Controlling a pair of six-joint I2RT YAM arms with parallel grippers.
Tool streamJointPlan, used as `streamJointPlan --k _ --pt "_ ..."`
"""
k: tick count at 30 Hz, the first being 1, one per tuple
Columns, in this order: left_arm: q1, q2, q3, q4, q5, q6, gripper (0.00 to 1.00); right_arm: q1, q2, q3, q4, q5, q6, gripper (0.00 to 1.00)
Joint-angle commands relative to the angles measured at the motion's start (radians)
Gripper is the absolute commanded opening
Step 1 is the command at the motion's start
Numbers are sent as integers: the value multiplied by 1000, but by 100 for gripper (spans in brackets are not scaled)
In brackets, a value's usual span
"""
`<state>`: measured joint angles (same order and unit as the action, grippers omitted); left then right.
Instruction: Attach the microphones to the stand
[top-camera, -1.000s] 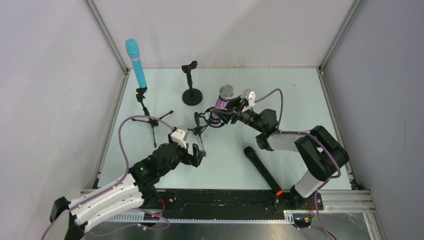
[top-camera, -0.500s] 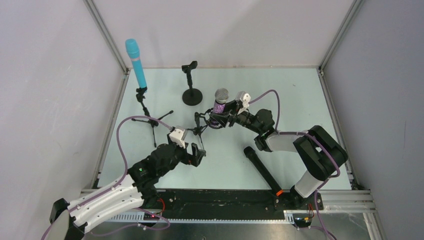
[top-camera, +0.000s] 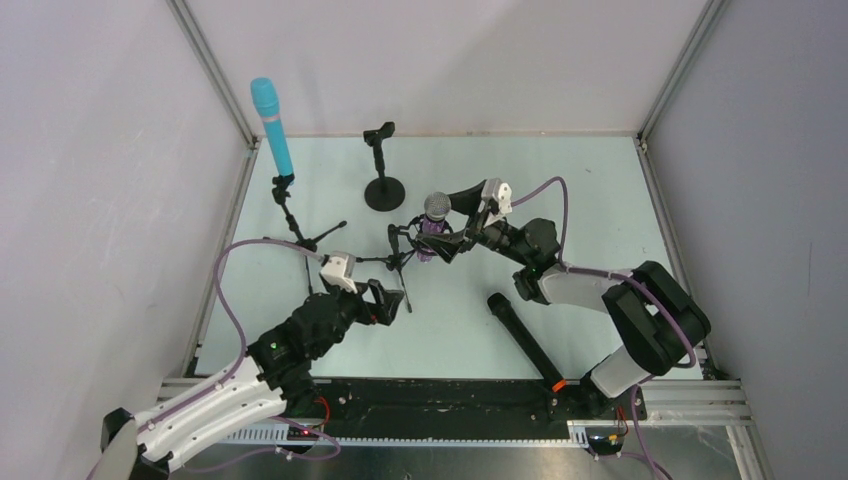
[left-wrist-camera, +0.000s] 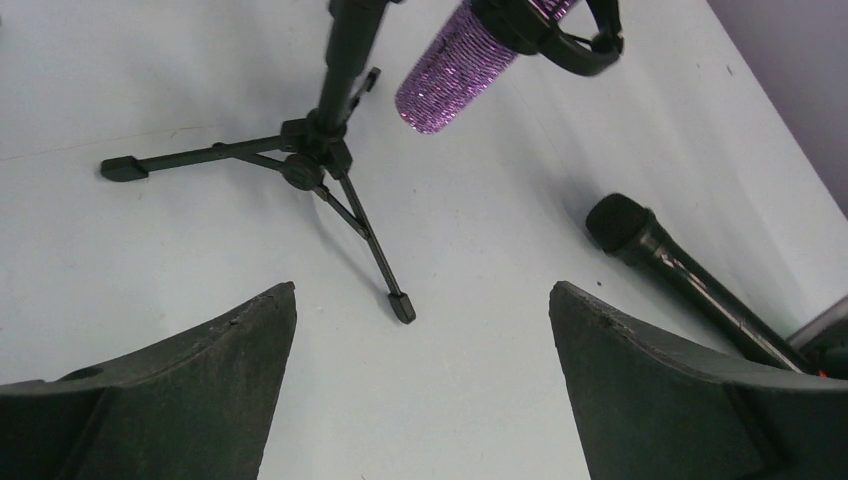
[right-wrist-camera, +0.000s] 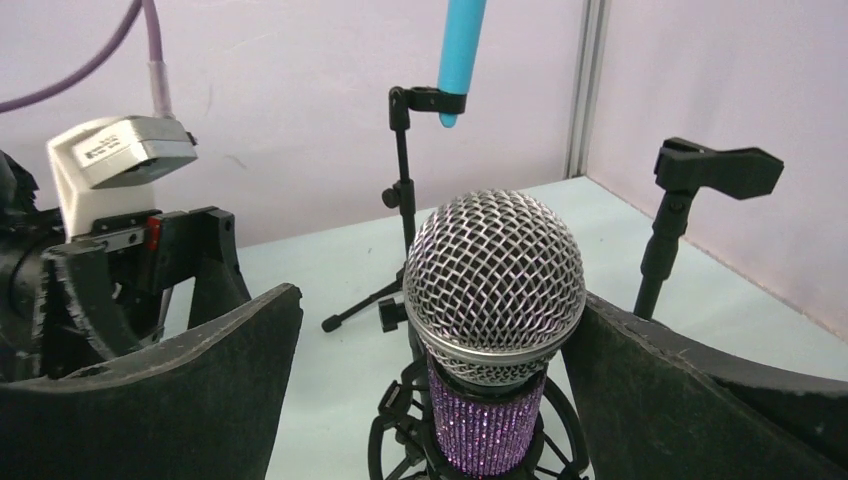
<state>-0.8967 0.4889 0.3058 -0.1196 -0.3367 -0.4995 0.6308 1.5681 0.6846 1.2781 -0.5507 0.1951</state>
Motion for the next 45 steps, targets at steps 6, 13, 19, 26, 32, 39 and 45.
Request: streamJointPlan --k 6,13,19,26,32,39,45 --pt "-5 -63 -41 13 -229 -188 100 1 -117 -50 5 -9 18 99" --pt "-5 -70 -40 13 -293 -198 100 1 -208 -121 -80 21 2 100" --pt "-5 -61 -25 28 -316 -106 99 0 -337 -161 -235 64 -51 99" --pt "-5 -15 18 43 -243 164 100 -1 -480 -198 -459 133 -110 100" --pt "-5 76 54 71 -204 330 100 -4 -610 -244 -582 168 -114 100" --pt "-3 272 116 183 -139 523 100 -11 -730 -294 -681 186 -103 99" --pt "56 438 210 234 -24 599 100 -14 -817 -340 -729 196 -90 100"
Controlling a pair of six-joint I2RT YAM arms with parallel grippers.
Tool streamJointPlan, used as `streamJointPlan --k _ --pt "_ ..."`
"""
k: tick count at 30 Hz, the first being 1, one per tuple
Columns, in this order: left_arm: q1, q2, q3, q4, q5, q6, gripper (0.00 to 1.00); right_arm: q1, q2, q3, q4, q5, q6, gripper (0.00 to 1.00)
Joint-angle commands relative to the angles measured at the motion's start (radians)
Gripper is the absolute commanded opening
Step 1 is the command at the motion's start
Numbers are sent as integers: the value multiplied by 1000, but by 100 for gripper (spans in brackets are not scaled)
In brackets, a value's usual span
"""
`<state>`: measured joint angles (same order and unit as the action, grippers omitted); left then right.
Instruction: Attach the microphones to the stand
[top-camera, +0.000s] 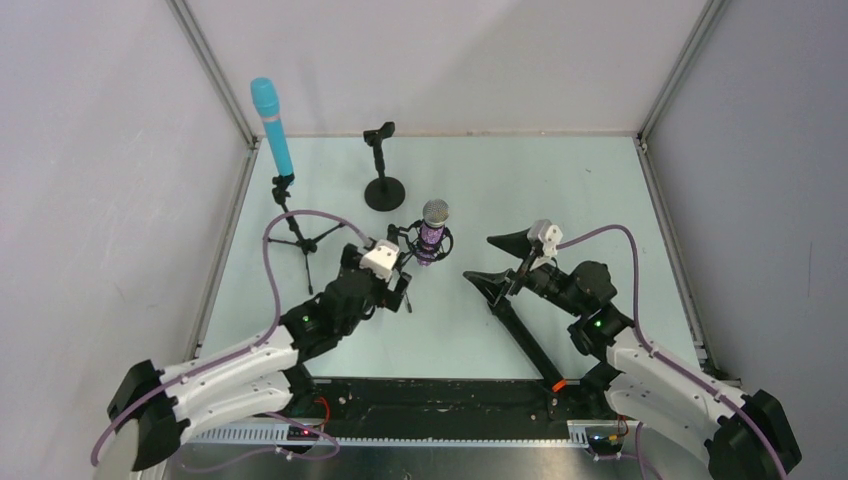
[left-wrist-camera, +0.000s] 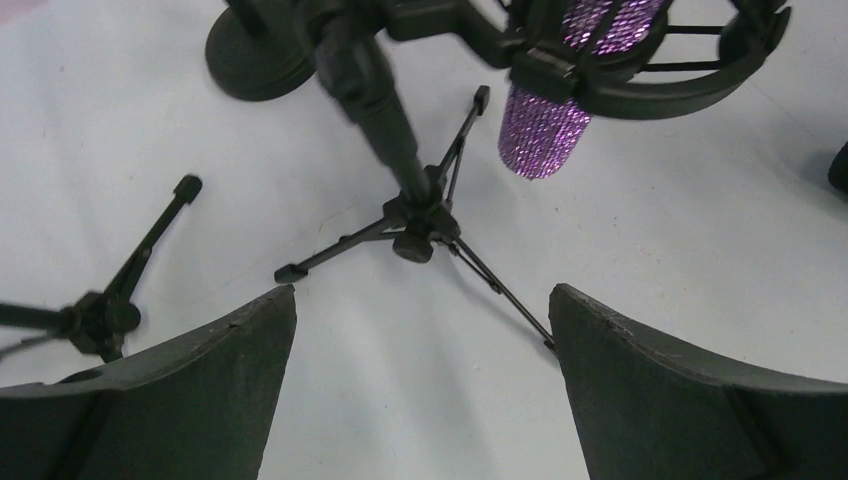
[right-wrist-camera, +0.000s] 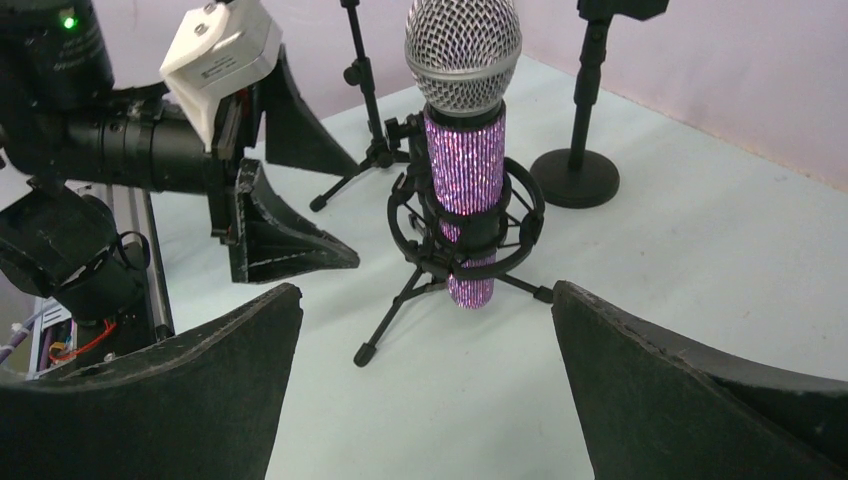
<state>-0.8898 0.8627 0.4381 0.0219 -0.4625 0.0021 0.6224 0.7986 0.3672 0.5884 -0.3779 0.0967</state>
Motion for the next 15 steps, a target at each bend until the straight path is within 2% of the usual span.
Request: streamJointPlan --k 1,4,11,13,15 --pt "65 79 91 100 123 92 100 -8 -65 -28 -45 24 10 99" --pt "143 125 105 142 212 67 100 -9 -95 -45 -69 31 12 99" --pt "233 197 117 234 325 83 96 -14 -130 -61 -87 37 19 99" --pt "260 222 128 247 372 88 94 -17 -129 -63 -83 38 23 100" --pt "284 258 136 263 411 90 82 -18 -132 -63 -78 40 30 99"
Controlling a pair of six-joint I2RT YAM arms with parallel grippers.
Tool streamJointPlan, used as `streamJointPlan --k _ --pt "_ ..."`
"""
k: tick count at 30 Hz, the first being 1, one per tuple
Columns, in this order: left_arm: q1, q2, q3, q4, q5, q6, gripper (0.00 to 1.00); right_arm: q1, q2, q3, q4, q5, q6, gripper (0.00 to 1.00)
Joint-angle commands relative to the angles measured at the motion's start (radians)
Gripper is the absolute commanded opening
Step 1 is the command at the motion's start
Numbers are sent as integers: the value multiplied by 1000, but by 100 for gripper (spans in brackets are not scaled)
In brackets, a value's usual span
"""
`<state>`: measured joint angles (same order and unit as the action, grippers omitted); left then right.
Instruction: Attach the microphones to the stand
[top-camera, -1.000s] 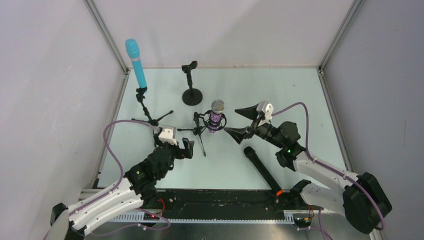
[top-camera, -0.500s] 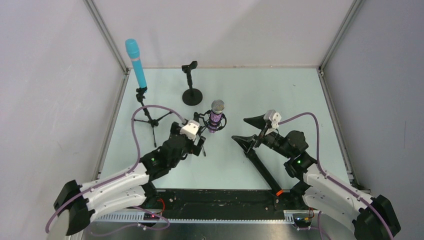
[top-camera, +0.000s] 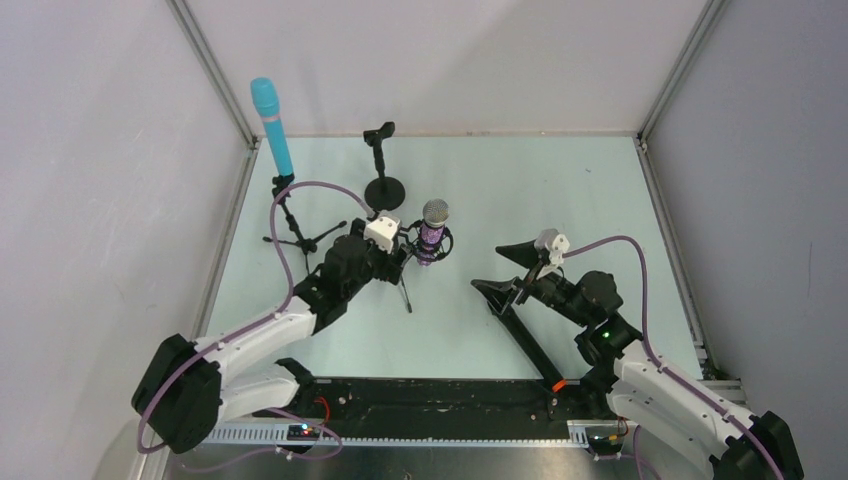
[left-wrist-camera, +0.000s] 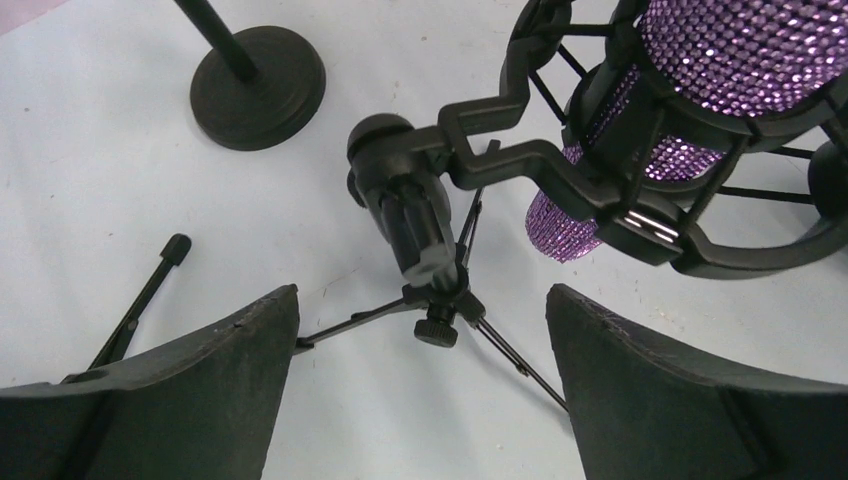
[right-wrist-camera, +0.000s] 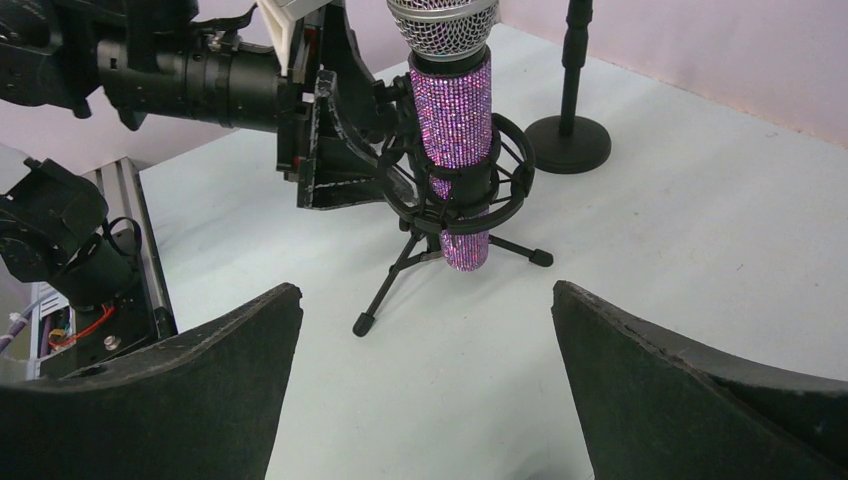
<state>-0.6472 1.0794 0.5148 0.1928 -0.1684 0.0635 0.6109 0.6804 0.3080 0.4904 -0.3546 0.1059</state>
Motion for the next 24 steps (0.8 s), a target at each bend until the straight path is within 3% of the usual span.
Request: streamJointPlan --k 1,4,9,13,14,15,17,24 --pt "49 50 65 94 131 27 79 -7 -14 -4 22 16 27 99" --pt "81 85 79 110 194 29 62 -7 -17 -4 25 12 39 99" --pt "99 125 79 151 231 70 59 -7 -21 -4 12 11 48 99" --pt "106 157 84 178 262 106 48 -7 -26 -6 7 18 45 100" --pt "107 169 85 182 265 110 40 -7 -29 -6 6 20 45 99" --pt "108 178 85 197 264 106 23 -7 -29 -6 5 21 46 99" --pt "109 193 85 218 270 103 12 -7 -32 -5 6 25 48 100" --pt "108 231 94 286 315 92 11 -7 -36 -5 7 25 47 99"
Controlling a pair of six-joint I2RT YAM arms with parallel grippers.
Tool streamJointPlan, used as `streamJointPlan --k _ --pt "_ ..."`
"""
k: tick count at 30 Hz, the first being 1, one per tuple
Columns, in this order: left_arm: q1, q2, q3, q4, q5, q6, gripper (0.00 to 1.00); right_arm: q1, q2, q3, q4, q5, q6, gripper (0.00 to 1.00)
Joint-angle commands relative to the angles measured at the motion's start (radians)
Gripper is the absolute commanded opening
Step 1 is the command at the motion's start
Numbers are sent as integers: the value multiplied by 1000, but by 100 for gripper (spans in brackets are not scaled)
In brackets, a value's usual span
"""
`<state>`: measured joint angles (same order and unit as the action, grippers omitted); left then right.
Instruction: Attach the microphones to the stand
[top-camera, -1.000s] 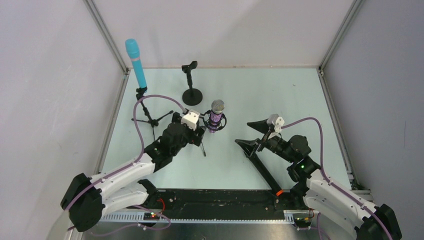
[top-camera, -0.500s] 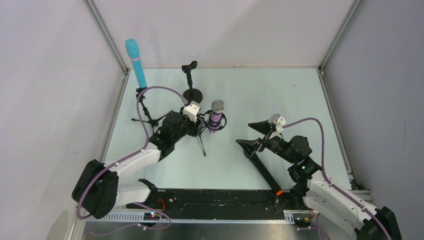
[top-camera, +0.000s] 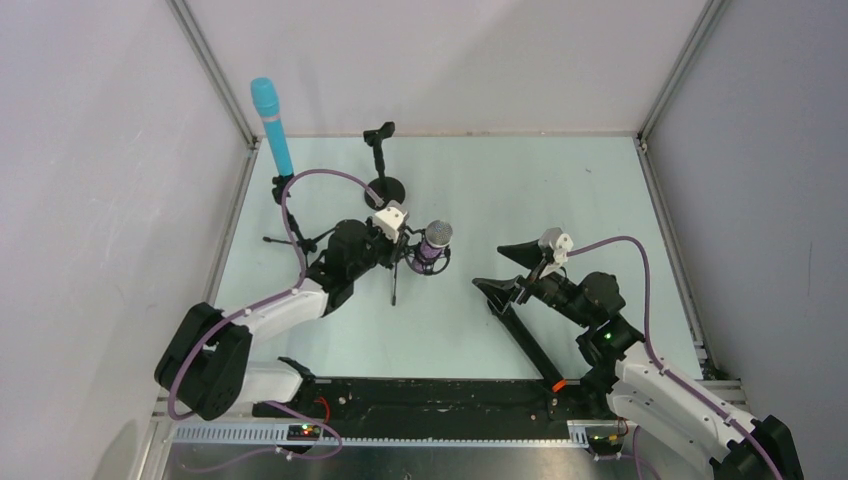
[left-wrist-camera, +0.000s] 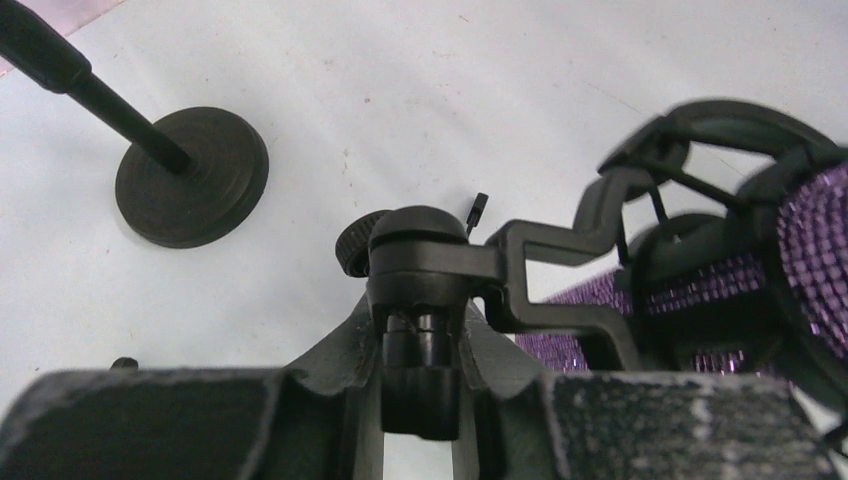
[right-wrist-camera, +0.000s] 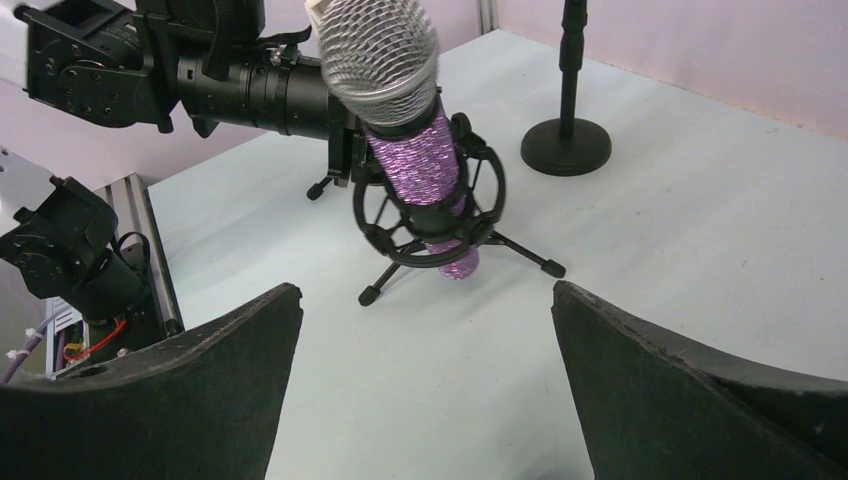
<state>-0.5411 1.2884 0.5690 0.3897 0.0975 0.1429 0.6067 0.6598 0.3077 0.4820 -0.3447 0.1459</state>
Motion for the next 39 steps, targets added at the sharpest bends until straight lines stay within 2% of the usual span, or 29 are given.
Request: streamJointPlan --k 1,10,22,39 --pt "2 30 46 94 53 8 11 -3 -19 -5 13 15 7 99" --pt "4 116 170 125 169 -86 7 -4 -93 -5 -60 26 20 99" --pt "-6 300 442 132 247 -240 2 -4 -312 10 -252 95 78 100" --pt "-196 574 840 130 33 -259 1 -4 -456 114 -369 101 86 100"
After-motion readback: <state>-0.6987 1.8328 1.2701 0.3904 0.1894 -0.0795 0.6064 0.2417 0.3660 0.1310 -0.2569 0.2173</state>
